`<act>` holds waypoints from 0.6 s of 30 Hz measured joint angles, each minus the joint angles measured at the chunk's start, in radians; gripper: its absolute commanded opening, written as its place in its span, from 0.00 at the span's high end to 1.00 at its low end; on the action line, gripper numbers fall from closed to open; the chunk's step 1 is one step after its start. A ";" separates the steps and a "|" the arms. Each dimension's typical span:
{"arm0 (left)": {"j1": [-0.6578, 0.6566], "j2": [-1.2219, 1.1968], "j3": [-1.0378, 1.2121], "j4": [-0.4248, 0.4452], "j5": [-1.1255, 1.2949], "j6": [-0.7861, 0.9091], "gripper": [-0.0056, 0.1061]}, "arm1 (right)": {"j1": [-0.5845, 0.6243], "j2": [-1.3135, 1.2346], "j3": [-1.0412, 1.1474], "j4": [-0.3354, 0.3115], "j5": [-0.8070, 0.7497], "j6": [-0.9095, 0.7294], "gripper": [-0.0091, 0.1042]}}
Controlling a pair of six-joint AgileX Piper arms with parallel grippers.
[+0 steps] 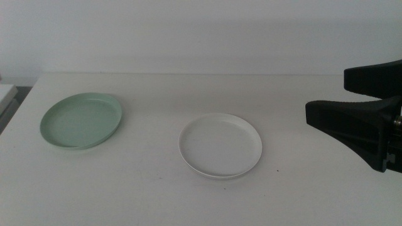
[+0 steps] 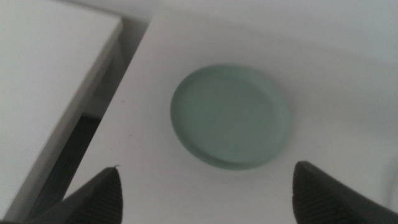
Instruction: Stack the three bowls on top of each other.
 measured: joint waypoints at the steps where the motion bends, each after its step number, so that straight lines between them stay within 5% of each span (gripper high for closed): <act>1: 0.000 0.063 -0.030 0.008 0.004 0.000 0.11 | 0.000 0.000 0.000 0.000 -0.001 0.000 0.10; 12: 0.053 0.603 -0.373 -0.010 0.105 0.081 0.11 | 0.000 0.000 0.002 0.000 -0.001 0.000 0.10; 18: 0.145 0.845 -0.549 -0.131 0.163 0.170 0.11 | 0.000 0.000 0.002 0.000 -0.001 0.000 0.10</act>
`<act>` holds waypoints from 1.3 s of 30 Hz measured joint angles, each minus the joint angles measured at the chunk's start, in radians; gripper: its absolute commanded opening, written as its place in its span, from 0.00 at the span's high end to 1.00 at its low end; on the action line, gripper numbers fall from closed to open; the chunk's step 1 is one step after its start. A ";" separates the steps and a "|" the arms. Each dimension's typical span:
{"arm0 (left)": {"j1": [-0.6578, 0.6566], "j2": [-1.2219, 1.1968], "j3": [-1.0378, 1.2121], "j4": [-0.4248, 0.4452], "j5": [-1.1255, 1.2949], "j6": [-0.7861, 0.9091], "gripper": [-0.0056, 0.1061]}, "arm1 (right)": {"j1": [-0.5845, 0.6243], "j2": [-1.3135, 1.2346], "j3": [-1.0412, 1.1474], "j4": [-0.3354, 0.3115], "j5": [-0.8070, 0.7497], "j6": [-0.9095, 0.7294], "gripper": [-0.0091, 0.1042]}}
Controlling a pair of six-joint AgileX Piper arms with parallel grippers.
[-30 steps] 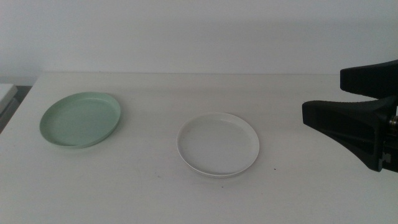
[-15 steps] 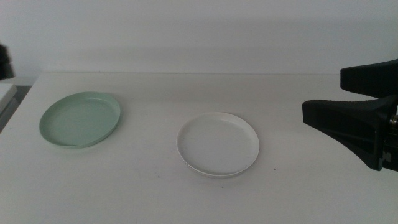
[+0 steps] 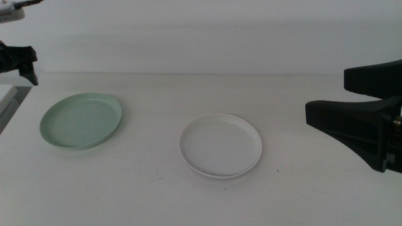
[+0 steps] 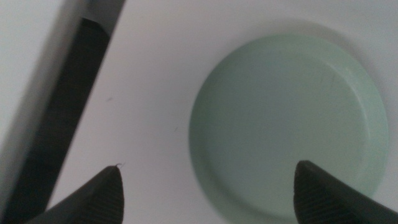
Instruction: Stack the three bowls on top of each other.
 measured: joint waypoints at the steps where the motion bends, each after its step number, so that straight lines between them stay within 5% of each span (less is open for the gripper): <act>1: 0.013 0.032 -0.021 -0.040 0.000 0.026 0.11 | 0.000 0.000 0.000 0.000 0.000 0.000 0.10; 12: 0.033 0.256 -0.054 -0.116 -0.049 0.117 0.11 | 0.000 0.000 0.000 0.000 0.000 0.000 0.10; 18: 0.033 0.328 -0.056 -0.117 -0.053 0.121 0.20 | 0.000 0.000 0.000 0.000 0.000 0.000 0.10; 24: 0.033 0.363 -0.056 -0.128 -0.091 0.121 0.41 | 0.000 0.000 0.000 0.000 0.000 0.000 0.10; 31: 0.033 0.375 -0.058 -0.143 -0.104 0.121 0.96 | 0.000 0.000 0.000 0.000 0.000 0.000 0.10; 39: 0.035 0.331 -0.090 -0.190 0.009 0.155 0.97 | 0.000 0.000 0.000 0.000 0.000 0.000 0.10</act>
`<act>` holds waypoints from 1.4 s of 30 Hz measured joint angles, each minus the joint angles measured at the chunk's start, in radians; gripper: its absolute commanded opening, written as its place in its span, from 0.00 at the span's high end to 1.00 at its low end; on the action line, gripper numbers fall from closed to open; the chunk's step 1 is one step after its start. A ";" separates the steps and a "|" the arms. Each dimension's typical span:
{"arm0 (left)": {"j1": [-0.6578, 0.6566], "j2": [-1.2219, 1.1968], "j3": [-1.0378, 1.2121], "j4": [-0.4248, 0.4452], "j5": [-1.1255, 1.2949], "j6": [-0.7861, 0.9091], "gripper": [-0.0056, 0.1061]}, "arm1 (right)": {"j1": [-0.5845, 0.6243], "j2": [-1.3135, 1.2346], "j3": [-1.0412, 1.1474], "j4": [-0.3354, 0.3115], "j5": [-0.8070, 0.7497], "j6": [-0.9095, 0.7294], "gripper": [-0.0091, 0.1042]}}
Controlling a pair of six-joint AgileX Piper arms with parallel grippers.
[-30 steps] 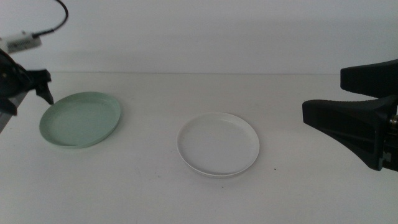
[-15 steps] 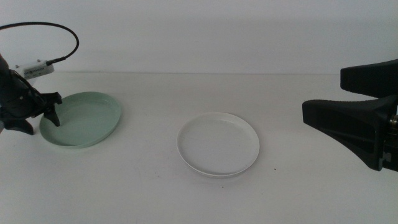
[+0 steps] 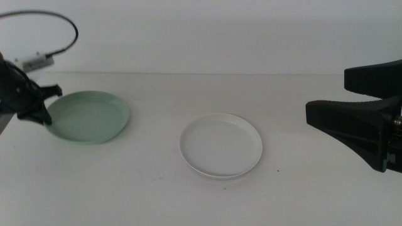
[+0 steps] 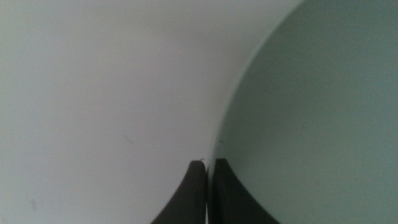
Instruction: Stack the three bowls on top of each other.
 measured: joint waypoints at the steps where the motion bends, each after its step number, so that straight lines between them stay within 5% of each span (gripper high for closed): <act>1: -0.008 -0.029 -0.001 -0.016 0.022 0.011 0.97 | 0.000 0.000 0.000 0.000 0.000 0.000 0.10; 11: -0.414 -0.221 0.019 -0.088 0.038 0.006 0.97 | 0.000 0.000 0.000 0.000 0.000 0.000 0.10; 17: -0.613 -0.196 0.023 -0.060 -0.029 -0.067 0.97 | 0.000 0.000 0.000 0.000 0.000 0.000 0.10; 35: -0.638 -0.065 0.027 -0.051 -0.079 -0.088 0.97 | 0.000 0.000 0.000 0.000 0.000 0.002 0.10; 42: -0.638 -0.065 0.027 -0.057 -0.083 -0.088 0.80 | 0.000 0.000 0.000 0.000 0.000 0.002 0.10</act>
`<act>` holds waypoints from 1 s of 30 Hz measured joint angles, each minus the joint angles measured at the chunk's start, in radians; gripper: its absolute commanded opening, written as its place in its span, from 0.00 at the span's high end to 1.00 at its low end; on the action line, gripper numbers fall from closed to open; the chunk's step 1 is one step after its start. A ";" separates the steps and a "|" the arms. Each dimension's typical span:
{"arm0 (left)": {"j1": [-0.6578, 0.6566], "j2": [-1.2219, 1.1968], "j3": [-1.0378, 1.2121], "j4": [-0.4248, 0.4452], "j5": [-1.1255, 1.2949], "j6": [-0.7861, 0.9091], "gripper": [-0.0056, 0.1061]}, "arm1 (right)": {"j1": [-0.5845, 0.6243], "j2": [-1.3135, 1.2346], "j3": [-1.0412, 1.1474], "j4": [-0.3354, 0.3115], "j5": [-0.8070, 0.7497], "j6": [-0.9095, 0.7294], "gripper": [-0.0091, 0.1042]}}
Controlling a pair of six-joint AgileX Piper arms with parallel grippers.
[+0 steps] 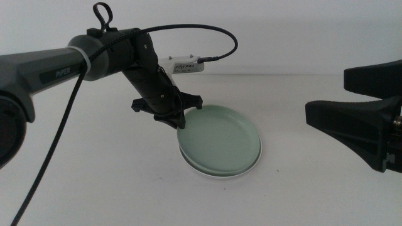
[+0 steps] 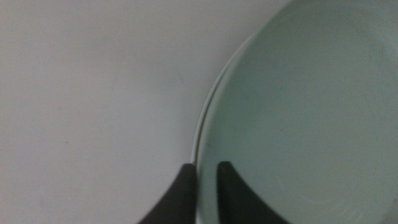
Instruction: Stack the three bowls on top of each other.
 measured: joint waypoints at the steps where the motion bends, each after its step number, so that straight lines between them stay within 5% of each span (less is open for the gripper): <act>1: 0.000 0.000 0.000 -0.003 0.000 0.000 0.74 | 0.000 0.000 0.000 0.000 0.000 0.000 0.10; 10: 0.000 0.000 -0.004 -0.016 0.003 0.000 0.11 | 0.000 0.000 0.000 0.000 0.000 0.000 0.10; 22: 0.125 -0.141 -0.195 0.021 0.146 -0.053 0.11 | 0.000 0.000 0.000 0.000 0.000 0.000 0.10; 30: 0.227 -0.348 -0.164 0.184 0.208 -0.130 0.11 | 0.000 0.000 0.000 0.000 0.000 0.000 0.10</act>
